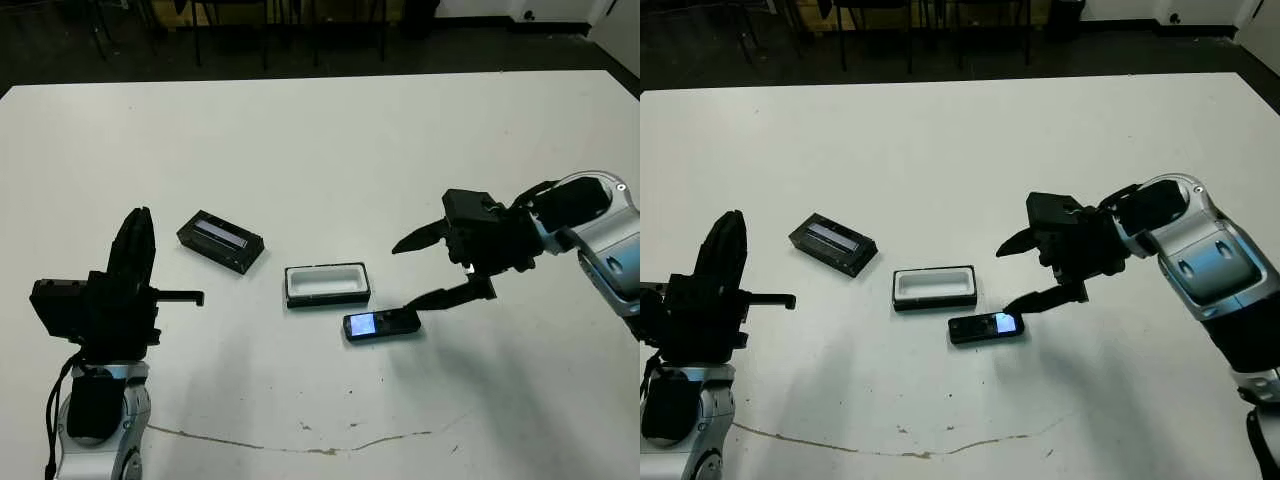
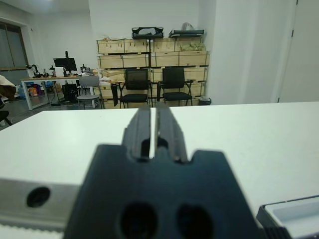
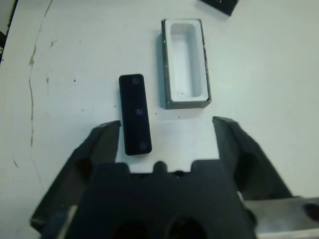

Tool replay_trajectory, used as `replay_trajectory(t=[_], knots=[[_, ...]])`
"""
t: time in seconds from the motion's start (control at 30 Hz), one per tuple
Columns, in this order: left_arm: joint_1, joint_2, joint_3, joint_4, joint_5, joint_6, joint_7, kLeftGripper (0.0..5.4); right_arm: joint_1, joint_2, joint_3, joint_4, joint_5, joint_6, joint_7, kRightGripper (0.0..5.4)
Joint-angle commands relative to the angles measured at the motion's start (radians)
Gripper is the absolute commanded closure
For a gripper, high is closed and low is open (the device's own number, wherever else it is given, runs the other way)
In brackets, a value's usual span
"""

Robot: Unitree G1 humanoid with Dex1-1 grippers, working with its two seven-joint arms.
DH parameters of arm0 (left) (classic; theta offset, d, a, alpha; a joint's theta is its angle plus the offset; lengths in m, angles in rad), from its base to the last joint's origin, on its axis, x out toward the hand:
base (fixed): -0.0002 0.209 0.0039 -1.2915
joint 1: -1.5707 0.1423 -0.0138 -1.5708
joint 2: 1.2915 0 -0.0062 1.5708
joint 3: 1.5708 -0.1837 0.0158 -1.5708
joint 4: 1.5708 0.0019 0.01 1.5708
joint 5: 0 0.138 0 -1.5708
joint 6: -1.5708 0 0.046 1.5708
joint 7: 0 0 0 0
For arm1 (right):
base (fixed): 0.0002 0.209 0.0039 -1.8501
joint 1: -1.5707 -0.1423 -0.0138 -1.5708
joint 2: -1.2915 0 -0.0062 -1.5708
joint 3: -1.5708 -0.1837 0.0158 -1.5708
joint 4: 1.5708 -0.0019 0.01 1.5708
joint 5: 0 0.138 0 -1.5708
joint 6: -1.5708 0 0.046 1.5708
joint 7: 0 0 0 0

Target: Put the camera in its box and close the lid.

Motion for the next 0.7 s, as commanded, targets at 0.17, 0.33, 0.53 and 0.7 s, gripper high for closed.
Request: replay_trajectory(t=[0.17,0.33,0.53,0.7], knots=[[0.027,0.005,0.0,0.011,0.007,0.019,0.002,5.4,0.02,0.022,0.003,0.03,-0.008,-0.018,0.031,0.02],[0.023,0.006,0.002,0.017,0.007,0.014,0.001,5.4,0.035,0.023,0.0,0.024,0.001,-0.005,0.037,0.02],[0.015,0.008,0.004,0.024,0.007,0.015,0.0,5.4,0.063,0.01,-0.001,-0.019,-0.005,0.039,0.025,0.02],[0.016,0.009,0.004,0.022,0.011,0.016,0.001,5.4,0.115,0.006,-0.012,-0.051,-0.019,0.017,-0.009,0.02]])
